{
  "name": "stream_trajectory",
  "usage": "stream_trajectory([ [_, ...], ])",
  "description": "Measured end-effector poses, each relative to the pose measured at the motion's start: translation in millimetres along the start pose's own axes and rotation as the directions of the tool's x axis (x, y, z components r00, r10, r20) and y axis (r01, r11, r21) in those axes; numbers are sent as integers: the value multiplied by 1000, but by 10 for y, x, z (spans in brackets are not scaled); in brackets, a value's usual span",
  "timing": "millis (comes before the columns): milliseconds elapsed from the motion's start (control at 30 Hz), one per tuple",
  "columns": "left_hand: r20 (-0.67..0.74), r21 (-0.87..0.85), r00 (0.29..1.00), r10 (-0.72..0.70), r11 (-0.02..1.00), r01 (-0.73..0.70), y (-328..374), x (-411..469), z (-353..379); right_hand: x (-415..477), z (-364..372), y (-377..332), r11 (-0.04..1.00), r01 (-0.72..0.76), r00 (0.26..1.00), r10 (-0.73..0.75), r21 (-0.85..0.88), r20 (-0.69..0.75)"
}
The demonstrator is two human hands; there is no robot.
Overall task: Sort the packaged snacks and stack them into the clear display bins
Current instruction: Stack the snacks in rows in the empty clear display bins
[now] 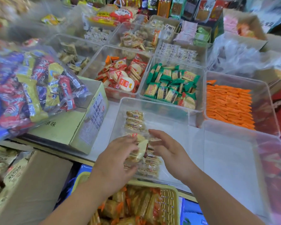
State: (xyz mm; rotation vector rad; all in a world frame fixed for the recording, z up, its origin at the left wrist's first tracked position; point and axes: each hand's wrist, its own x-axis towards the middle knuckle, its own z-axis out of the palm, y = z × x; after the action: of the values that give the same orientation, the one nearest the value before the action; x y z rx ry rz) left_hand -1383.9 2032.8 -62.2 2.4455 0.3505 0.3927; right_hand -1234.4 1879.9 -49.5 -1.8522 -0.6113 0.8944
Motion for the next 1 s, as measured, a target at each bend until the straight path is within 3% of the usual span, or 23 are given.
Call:
stream_trajectory([
  [233,-35,19,974,224,974,-224,428,-63,21,-555,45,22,956,68,993,-38,287,-108],
  [367,-121,-19,963,241,969,-245,567,-131,49,-629,-17,99,810,40,989,51,585,-137],
  [433,-161,-237,985,56,967,-94,635,-155,49,-635,-116,133,750,53,991,42,660,-128],
  [500,-20,-582,974,-224,795,171,726,-141,25,-643,-223,165,718,51,996,10,694,-83],
  [533,58,-688,957,-286,683,245,749,-123,20,-646,-265,173,716,41,999,-23,697,-35],
  [633,171,-728,941,-292,606,320,702,-63,23,-632,-313,163,810,67,984,-150,583,96],
  [733,246,-630,921,-303,671,390,558,11,30,-491,-294,168,851,60,990,-118,521,78],
  [833,195,-399,892,-408,798,452,261,129,51,-197,-345,159,907,45,999,-45,418,-11],
  [933,108,-74,838,-536,836,544,-143,267,93,274,-517,126,999,-22,963,28,25,-267],
  [1000,166,33,772,-613,786,617,-419,338,150,621,-609,123,924,-79,948,-46,-374,-316],
])
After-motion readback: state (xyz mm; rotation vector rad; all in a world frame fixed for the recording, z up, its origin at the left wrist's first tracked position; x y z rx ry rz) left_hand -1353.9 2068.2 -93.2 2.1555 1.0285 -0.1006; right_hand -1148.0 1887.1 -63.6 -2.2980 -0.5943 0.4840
